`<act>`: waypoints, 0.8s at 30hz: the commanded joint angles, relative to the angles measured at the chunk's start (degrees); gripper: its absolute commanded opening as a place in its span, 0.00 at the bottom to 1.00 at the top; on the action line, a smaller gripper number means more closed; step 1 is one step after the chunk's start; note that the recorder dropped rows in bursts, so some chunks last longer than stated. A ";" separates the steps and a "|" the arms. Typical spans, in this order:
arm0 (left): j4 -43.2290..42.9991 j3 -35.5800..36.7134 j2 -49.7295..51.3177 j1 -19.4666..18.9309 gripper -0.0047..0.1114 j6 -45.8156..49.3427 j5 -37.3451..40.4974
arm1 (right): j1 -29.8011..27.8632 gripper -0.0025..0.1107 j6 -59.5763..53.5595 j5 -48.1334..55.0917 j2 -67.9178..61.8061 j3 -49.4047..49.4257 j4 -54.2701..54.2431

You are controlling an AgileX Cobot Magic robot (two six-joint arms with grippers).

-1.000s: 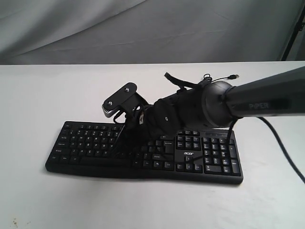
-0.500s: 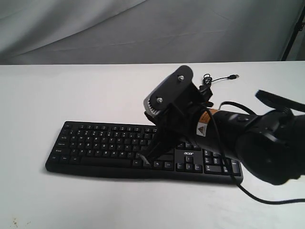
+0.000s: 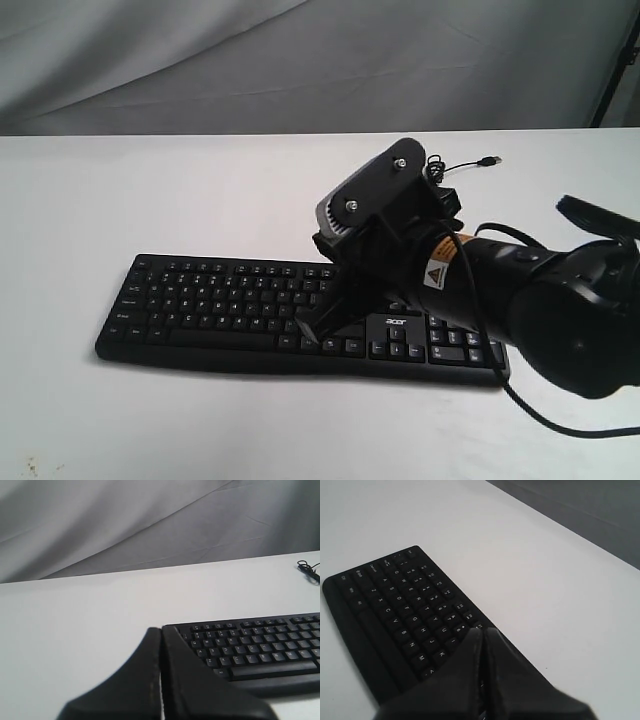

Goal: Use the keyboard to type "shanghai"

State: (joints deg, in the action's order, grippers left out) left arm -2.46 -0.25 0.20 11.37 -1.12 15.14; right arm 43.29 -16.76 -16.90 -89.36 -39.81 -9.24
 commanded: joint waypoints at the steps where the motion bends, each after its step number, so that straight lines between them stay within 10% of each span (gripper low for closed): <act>1: -0.04 0.25 -0.20 0.23 0.04 -0.16 -0.28 | 0.16 0.02 -0.31 -0.91 0.45 0.35 -0.34; 16: -0.04 0.25 -0.20 0.23 0.04 -0.16 -0.28 | -0.07 0.02 -0.31 13.01 26.39 8.15 -1.64; 24: -0.04 0.25 -0.20 0.23 0.04 -0.16 -0.28 | -11.02 0.02 -0.31 14.81 45.02 18.03 -1.64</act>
State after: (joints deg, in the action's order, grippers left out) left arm -2.46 -0.25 0.20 11.37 -1.12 15.14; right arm 36.94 -16.76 -3.93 -50.40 -25.29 -10.83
